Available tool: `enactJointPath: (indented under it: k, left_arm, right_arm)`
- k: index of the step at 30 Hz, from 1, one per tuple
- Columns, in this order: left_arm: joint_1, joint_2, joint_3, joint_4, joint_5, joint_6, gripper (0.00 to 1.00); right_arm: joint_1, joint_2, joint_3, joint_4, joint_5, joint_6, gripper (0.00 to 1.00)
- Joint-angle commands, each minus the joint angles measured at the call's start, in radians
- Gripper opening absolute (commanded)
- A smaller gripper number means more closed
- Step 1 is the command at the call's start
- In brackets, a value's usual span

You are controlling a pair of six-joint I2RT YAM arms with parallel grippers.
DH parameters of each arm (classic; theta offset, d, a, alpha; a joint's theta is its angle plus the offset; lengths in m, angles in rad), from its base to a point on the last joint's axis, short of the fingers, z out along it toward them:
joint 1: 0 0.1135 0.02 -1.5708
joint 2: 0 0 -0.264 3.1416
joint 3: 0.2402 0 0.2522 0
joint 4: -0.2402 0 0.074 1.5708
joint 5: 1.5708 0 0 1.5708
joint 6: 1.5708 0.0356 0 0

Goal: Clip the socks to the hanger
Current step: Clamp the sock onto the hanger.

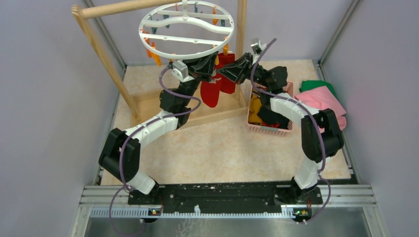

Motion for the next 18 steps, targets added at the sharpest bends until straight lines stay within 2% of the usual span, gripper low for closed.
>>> enactJointPath:
  k: [1, 18]
  left_arm:
    - [0.000, -0.036, -0.009, 0.023, 0.027, -0.019, 0.17]
    - [0.000, -0.041, -0.010, 0.022, 0.031, -0.016, 0.17]
  right_arm:
    - [-0.009, -0.002, 0.056, 0.038, 0.009, 0.024, 0.00]
    - [-0.010, -0.008, 0.060, 0.080, 0.032, 0.085, 0.00]
